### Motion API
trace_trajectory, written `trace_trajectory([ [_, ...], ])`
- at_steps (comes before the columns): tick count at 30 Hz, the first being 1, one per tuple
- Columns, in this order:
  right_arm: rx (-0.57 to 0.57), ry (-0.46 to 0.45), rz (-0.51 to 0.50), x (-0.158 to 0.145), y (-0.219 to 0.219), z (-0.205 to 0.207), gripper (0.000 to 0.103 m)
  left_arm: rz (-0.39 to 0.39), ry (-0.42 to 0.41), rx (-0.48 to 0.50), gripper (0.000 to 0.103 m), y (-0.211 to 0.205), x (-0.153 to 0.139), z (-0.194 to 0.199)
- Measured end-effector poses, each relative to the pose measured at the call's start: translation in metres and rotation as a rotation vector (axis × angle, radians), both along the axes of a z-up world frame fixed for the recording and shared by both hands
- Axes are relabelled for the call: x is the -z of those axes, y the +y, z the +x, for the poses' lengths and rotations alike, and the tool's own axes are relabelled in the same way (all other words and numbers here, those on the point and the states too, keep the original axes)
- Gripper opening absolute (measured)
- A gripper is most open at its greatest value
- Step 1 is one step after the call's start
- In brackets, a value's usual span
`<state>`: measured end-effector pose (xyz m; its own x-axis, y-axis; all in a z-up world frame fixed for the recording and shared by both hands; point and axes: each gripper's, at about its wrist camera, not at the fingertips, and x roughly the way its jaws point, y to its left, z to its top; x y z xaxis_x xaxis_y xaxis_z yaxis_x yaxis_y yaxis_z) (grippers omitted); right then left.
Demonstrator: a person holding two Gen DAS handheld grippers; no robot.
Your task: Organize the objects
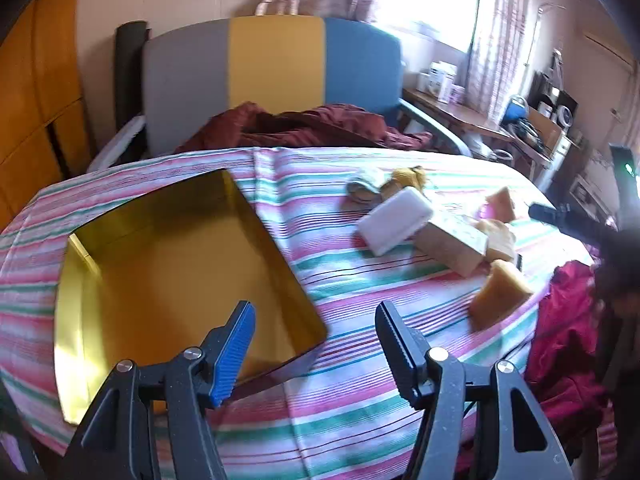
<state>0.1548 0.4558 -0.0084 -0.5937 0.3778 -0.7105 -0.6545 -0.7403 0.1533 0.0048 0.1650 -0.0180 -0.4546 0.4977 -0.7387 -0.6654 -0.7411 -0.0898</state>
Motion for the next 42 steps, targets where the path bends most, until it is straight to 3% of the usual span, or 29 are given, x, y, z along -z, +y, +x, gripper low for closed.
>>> trace_trajectory([
  [8, 0.081, -0.018, -0.104, 0.010, 0.061, 0.002, 0.103, -0.013, -0.025, 0.069, 0.063, 0.029, 0.004, 0.000],
  [18, 0.053, -0.073, -0.098, 0.032, 0.101, -0.044, 0.102, -0.029, -0.032, 0.117, 0.063, 0.059, 0.010, -0.005],
  [22, 0.045, -0.103, -0.114, 0.047, 0.115, -0.054, 0.080, -0.035, -0.021, 0.143, 0.063, 0.072, 0.007, -0.007],
  [23, 0.039, -0.107, -0.130, 0.052, 0.118, -0.055, 0.066, -0.037, -0.012, 0.153, 0.063, 0.078, 0.005, -0.007],
  [24, 0.031, -0.098, -0.148, 0.054, 0.120, -0.054, 0.049, -0.038, -0.006, 0.162, 0.063, 0.082, 0.003, -0.007],
  [27, 0.044, -0.063, -0.150, 0.052, 0.123, -0.048, 0.041, -0.026, 0.012, 0.198, 0.063, 0.098, -0.003, -0.007],
  [33, -0.028, 0.136, -0.199, 0.026, 0.118, -0.034, 0.039, 0.018, 0.026, 0.289, 0.063, 0.137, -0.010, -0.006],
  [39, -0.297, 0.289, -0.349, 0.014, 0.090, -0.048, 0.039, 0.083, -0.045, 0.373, 0.064, 0.157, -0.008, -0.014],
  [42, -0.423, 0.314, -0.400, 0.013, 0.074, -0.057, 0.039, 0.096, -0.058, 0.373, 0.072, 0.152, -0.004, -0.023],
])
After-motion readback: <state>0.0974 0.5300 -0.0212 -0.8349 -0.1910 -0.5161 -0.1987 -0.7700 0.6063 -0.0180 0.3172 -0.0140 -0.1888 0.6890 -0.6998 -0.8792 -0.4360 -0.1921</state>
